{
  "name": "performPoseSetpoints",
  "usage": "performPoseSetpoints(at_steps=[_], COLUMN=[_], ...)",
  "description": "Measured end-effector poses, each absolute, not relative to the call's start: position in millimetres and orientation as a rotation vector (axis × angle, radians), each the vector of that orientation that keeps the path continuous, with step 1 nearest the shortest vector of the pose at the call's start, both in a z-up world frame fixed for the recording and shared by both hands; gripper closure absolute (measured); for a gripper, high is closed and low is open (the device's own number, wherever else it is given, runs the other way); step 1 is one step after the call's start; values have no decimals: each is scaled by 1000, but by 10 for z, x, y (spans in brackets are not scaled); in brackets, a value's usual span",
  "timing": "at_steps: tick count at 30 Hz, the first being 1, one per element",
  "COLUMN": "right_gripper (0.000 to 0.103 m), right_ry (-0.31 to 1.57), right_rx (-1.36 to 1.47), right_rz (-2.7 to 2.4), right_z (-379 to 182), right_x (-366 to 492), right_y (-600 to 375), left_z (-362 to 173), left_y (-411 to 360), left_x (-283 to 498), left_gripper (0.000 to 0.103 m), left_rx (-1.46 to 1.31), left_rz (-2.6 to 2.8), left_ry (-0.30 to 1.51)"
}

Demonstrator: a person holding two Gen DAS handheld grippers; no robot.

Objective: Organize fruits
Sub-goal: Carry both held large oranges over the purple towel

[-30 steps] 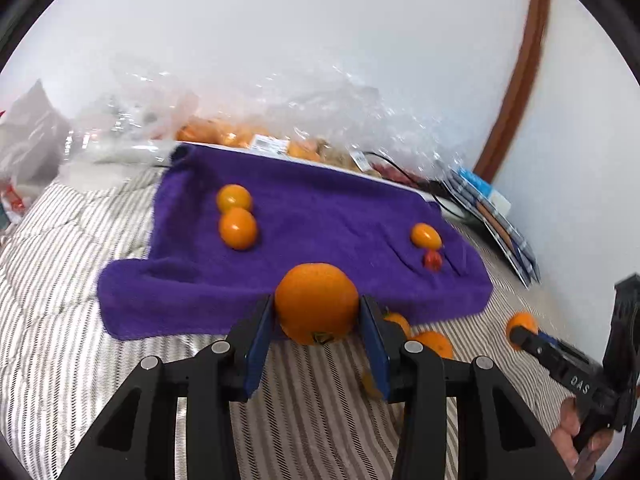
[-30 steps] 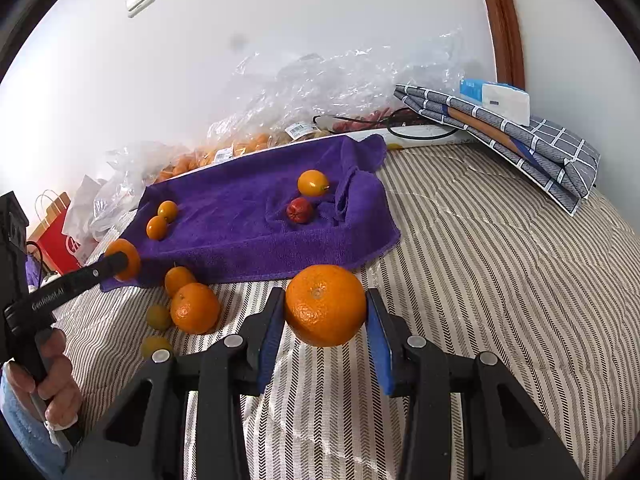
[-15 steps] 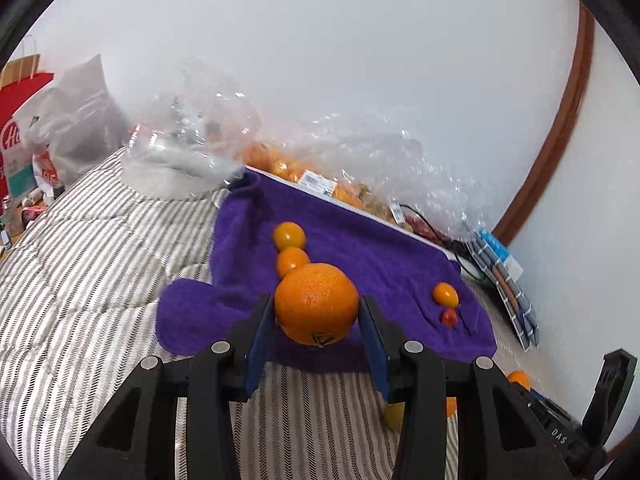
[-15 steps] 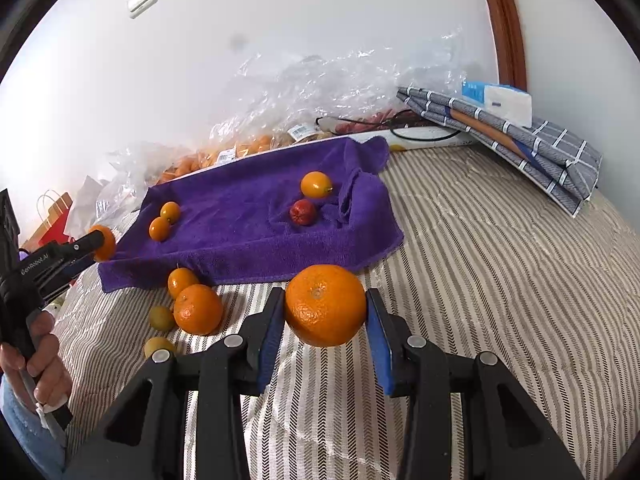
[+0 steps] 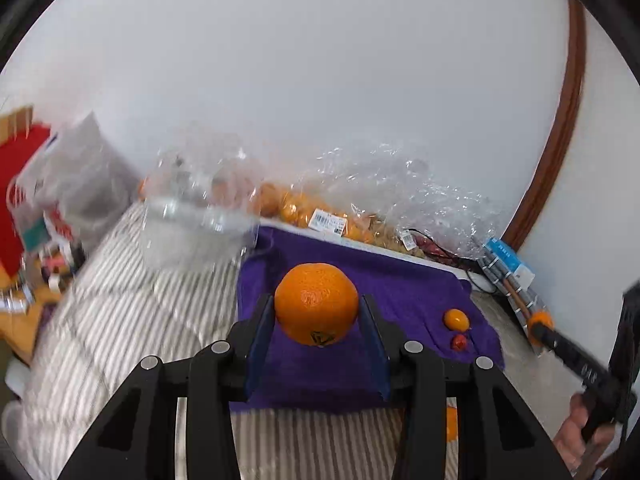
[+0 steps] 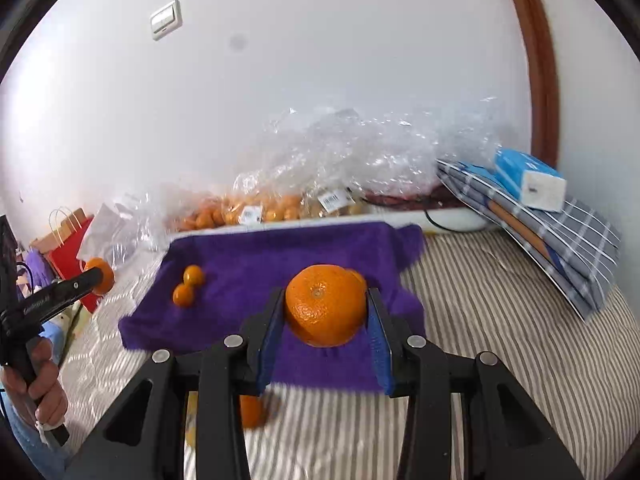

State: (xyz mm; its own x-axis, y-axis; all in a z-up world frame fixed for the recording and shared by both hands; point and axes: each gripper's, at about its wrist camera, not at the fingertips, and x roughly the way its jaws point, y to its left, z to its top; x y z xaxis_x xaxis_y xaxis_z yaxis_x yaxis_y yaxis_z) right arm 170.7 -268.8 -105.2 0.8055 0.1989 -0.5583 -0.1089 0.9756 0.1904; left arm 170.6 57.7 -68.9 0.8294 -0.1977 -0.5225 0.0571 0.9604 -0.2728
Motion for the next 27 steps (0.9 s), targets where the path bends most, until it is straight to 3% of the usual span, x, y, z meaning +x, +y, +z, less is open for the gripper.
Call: performPoseSetpoints(at_steps=[10,27], right_gripper=[63,63], right_ry=[674,820], right_rx=[182,131], right_rz=[158,143], right_z=[-1435,-1782], right_x=[2121,2265], right_y=[-2739,-2653], left_z=[-1168,-1383], left_y=[531,419], left_x=[2042,2156], left_gripper=[62,62], left_rx=[-255,-233], left_rz=[-165,-195], left_ry=[659,721])
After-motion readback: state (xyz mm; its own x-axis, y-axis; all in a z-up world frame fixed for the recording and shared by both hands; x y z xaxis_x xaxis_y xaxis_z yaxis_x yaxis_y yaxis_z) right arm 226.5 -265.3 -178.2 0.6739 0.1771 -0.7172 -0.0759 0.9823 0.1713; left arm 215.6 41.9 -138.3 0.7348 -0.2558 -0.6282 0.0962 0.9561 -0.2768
